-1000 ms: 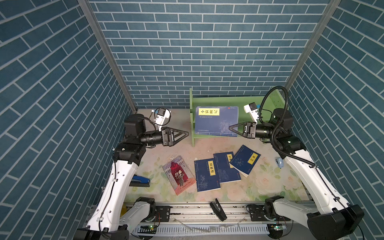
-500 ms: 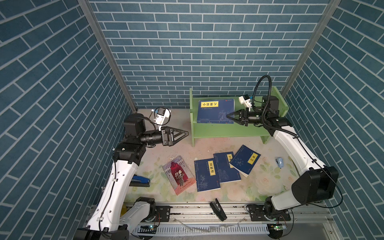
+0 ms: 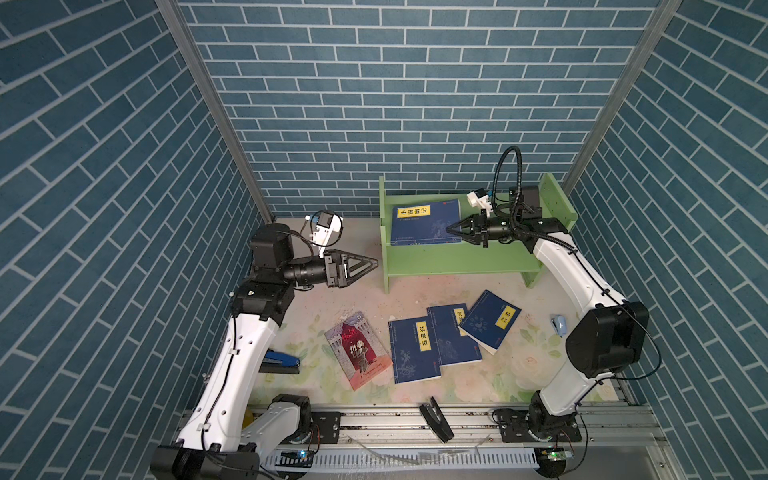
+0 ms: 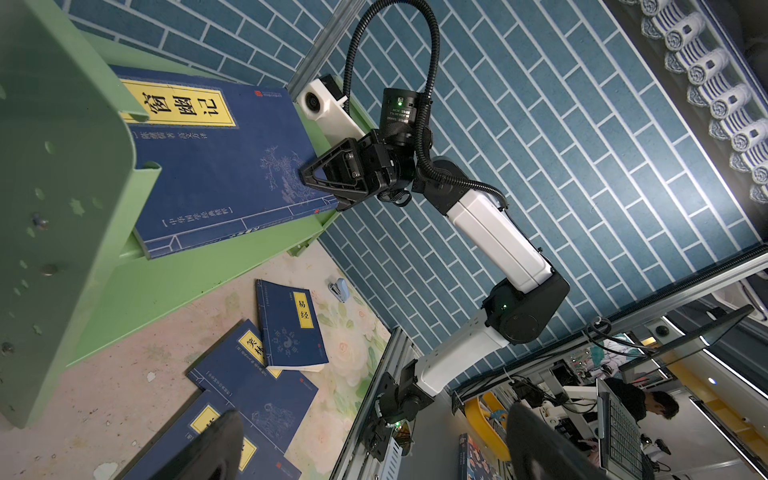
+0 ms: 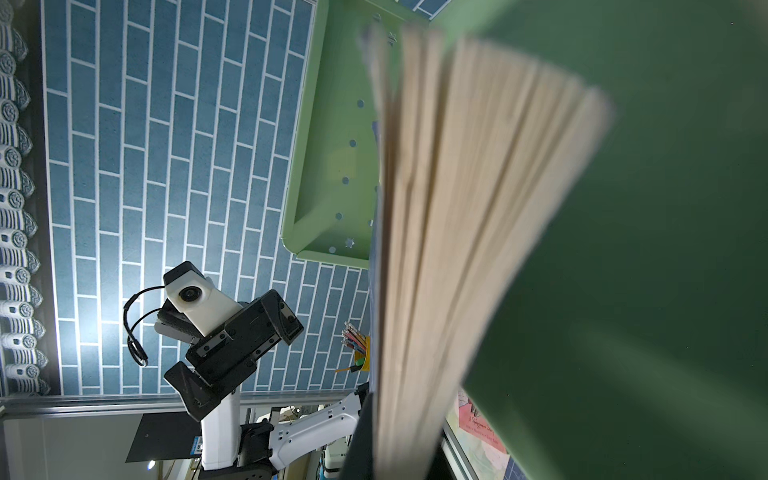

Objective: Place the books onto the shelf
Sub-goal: 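Push the book deeper onto the shelf with the right gripper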

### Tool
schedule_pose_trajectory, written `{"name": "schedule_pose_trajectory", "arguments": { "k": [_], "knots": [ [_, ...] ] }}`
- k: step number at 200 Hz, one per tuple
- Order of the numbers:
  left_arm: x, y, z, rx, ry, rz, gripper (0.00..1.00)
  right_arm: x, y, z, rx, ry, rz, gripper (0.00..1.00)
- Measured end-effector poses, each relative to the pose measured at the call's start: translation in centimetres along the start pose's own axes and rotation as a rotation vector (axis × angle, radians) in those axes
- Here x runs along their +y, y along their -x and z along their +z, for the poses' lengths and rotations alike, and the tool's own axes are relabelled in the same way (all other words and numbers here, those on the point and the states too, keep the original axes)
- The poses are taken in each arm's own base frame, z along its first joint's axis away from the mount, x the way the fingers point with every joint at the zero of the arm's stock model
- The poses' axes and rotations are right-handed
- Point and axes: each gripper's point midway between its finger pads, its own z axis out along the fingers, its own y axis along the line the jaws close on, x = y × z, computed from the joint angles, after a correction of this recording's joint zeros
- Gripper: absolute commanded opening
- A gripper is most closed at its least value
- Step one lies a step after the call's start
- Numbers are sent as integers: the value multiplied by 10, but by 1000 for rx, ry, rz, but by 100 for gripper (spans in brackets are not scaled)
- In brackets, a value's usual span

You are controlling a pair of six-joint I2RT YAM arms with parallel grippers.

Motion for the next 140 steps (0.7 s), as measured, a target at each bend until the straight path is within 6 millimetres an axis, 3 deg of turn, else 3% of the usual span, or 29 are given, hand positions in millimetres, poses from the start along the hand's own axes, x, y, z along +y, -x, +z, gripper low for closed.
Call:
{"name": "schedule_pose_trajectory", "arguments": {
  "k": [12,51,93,117,140],
  "knots": [
    [-1,2,0,-4,-2,0,100,0,2,1,5,2,7,9],
    [-4,6,0,-16,-15,11,100,-1,10,3,15,-5,-3,44],
    [-4,7,1,-20,-22,13,100,-11,14,5,19,-60,17,70],
    [-2,6,1,-20,-19,7,100,-8,21,0,-6,-113,1,79],
    [1,7,1,-24,-8,20,100,-11,25,-4,-33,-175,-4,81]
  ]
}}
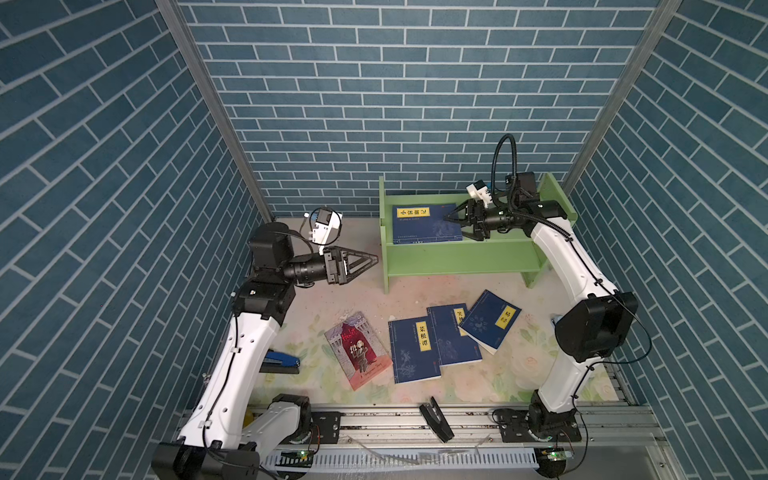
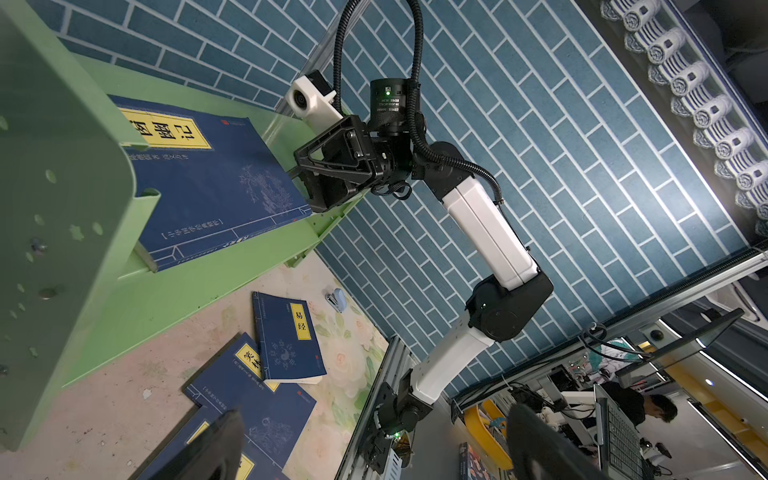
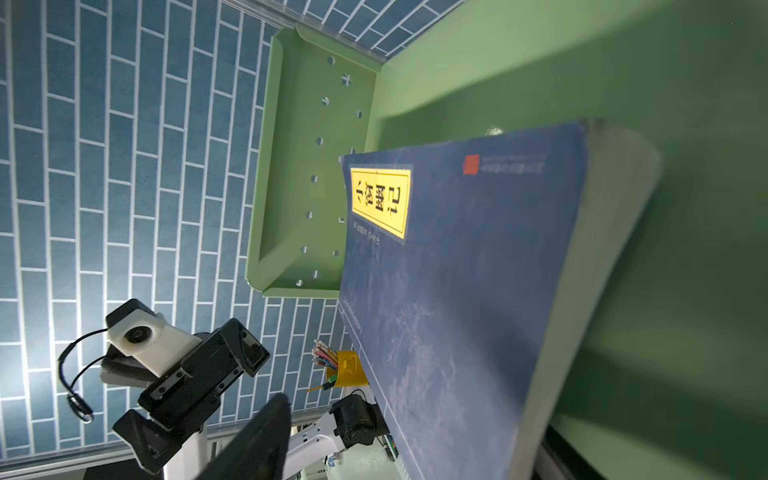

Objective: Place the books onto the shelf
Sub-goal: 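Push the book deeper onto the shelf with the right gripper, then open the right gripper over the shelved book while the left gripper approaches the shelf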

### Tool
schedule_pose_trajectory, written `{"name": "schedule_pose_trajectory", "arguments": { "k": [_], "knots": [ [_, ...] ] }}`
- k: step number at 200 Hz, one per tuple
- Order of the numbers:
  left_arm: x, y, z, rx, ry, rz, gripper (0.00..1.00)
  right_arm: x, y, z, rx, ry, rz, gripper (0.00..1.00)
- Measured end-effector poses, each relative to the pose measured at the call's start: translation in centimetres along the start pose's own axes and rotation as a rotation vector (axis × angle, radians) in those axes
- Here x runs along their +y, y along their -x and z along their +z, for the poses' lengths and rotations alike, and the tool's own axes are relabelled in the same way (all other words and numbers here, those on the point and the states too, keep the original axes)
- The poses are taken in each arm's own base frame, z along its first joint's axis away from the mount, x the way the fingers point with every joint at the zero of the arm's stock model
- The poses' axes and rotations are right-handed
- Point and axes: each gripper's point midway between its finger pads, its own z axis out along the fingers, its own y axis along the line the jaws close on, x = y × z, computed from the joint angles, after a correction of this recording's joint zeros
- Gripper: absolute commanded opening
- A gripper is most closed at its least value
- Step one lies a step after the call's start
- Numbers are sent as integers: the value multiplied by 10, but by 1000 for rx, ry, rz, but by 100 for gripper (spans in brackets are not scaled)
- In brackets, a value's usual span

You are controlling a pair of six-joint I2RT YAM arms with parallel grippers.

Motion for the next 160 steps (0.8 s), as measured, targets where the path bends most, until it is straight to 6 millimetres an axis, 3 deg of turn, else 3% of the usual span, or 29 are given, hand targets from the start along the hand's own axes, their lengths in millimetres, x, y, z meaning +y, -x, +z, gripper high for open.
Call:
{"name": "schedule_pose_trajectory", "arguments": {
  "k": [69,160],
  "knots": [
    [17,-1,-4,0,130,103,100,-17,15,-11,-109,-222,-60,77],
    [28,-5,-5,13,178,123,100,-10,6,5,-101,-345,-130,71]
  ]
}}
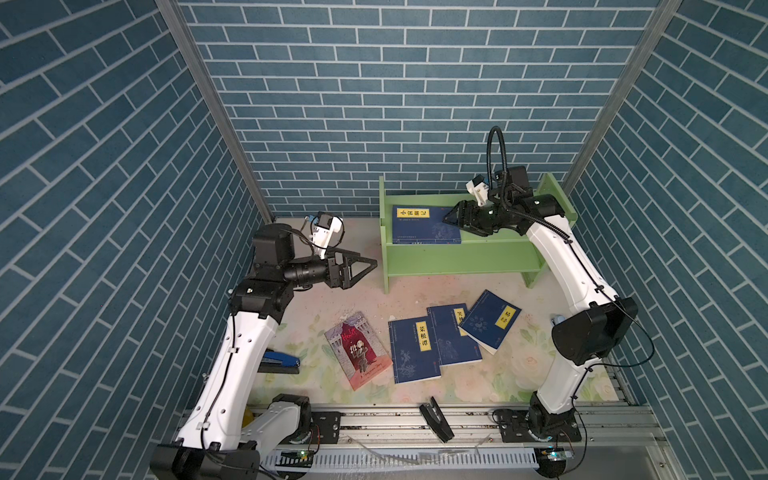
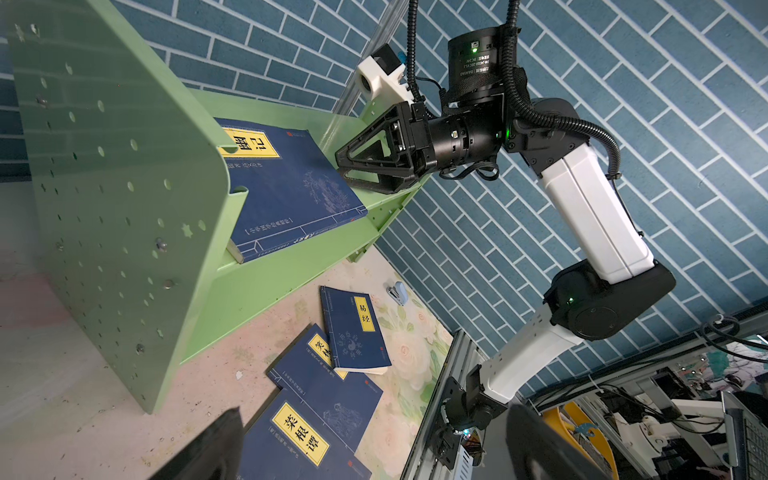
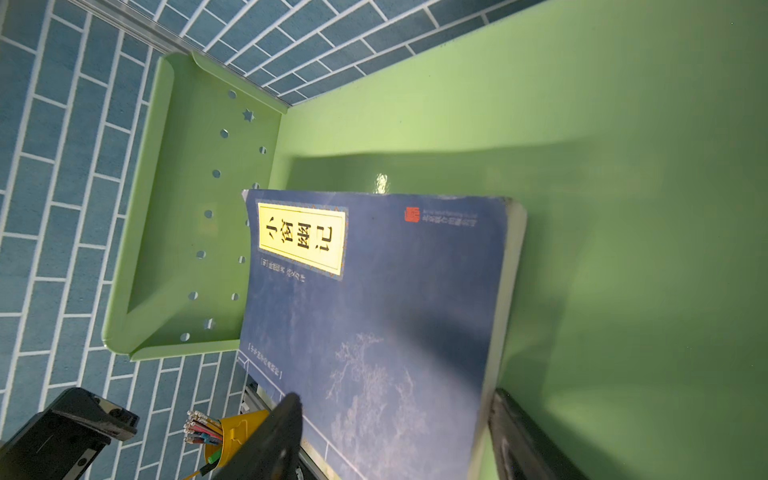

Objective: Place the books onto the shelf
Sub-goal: 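Open the right gripper over the shelved book while the left gripper approaches the shelf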

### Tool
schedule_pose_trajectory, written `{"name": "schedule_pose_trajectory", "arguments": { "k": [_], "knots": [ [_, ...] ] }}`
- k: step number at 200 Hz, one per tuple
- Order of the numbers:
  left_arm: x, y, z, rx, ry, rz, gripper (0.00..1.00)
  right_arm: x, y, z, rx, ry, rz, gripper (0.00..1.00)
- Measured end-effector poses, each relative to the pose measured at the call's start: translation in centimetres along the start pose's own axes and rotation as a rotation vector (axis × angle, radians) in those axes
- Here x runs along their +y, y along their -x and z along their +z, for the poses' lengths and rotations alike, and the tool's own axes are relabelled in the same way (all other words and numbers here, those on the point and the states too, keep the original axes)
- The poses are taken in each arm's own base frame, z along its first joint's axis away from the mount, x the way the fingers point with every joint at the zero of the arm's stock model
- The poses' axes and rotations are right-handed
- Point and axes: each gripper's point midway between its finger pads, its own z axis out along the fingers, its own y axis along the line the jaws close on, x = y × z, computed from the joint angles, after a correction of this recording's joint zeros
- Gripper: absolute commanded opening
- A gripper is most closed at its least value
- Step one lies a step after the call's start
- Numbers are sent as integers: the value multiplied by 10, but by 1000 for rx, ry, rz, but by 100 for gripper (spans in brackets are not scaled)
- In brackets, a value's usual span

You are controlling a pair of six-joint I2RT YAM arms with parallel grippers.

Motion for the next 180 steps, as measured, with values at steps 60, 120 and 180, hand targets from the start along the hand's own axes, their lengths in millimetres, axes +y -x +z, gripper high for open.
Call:
{"name": "schedule_pose_trajectory", "arguments": {
  "k": [60,120,180],
  "knots": [
    [25,2,0,-16,140,87,100,7,5,11,7,4,-16,71],
    [59,-13,6,19,258,139,98,12,10,21,10,13,-28,72],
    [69,-33,43,126,292,291,96,8,6,13,-12,-42,-31,76]
  ]
}}
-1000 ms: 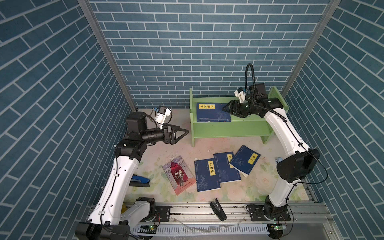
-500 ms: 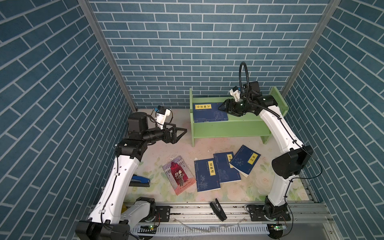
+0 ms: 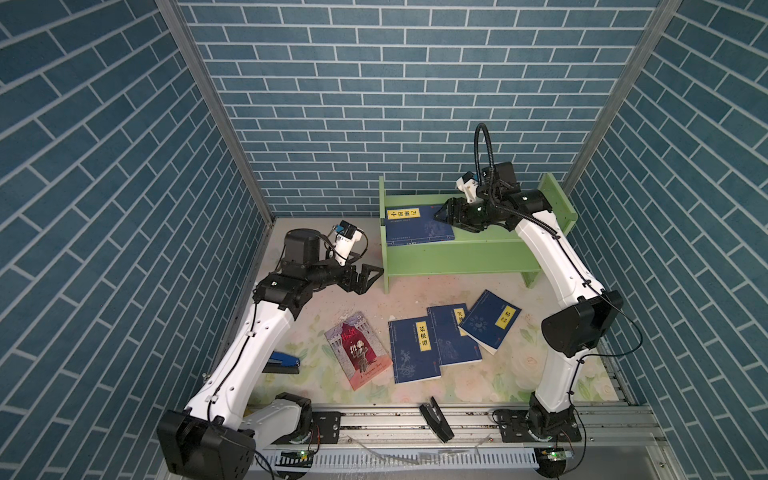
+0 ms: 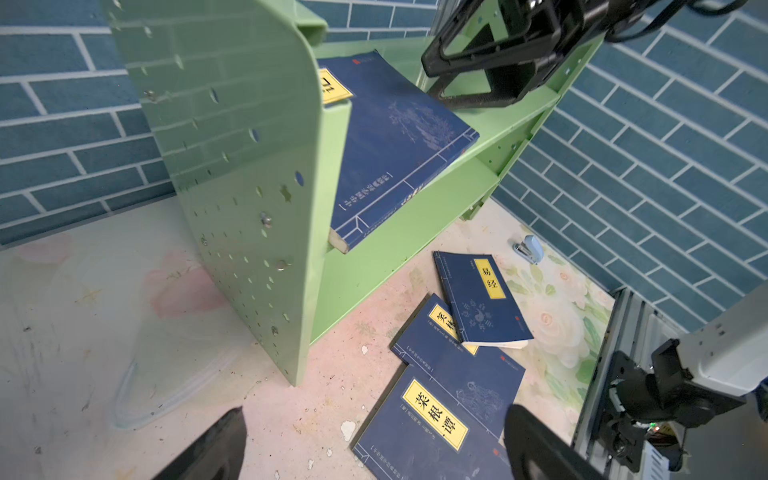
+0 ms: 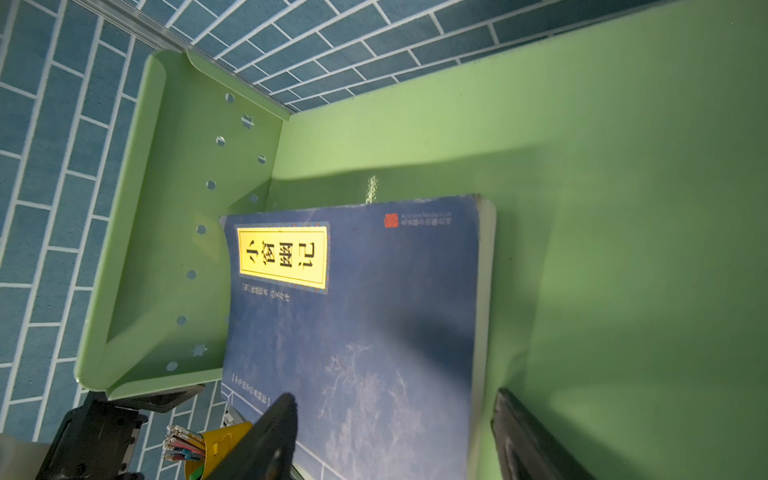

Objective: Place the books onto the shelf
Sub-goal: 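Open the right gripper over the shelved book while the left gripper approaches the shelf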

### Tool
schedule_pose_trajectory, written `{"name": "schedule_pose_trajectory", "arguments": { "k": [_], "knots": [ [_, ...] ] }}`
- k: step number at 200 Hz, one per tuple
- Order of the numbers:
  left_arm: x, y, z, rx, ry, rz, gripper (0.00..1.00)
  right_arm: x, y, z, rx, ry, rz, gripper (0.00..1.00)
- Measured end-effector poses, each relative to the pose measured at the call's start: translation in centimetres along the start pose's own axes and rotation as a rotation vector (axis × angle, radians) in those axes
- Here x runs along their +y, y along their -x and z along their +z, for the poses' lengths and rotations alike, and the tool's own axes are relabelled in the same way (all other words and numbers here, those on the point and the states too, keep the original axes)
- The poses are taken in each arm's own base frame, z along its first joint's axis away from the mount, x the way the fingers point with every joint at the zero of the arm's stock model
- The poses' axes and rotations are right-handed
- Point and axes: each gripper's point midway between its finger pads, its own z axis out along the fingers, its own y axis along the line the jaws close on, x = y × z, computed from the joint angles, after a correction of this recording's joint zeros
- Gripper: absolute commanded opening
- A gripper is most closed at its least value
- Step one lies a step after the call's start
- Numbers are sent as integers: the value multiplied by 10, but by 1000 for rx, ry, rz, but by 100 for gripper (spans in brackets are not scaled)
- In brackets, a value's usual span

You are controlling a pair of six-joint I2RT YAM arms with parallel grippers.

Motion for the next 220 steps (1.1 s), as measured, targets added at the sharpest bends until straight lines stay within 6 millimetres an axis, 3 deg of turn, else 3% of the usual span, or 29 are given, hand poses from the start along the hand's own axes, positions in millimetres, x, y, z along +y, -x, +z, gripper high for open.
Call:
{"name": "schedule_pose_trajectory", "arguments": {
  "k": [35,75,146,220],
  "knots": [
    [15,0,21,1,87,61,93,-1,-17,-15,12,-14,12,76],
    [38,12,30,-53,190,92,91,0,-29,-23,-2,2,29,76],
    [42,32,36,-138,192,137,88,2,-32,-26,-11,13,48,75],
    [47,36,45,-165,214,140,88,5,-33,-26,-1,34,57,75]
  ]
}}
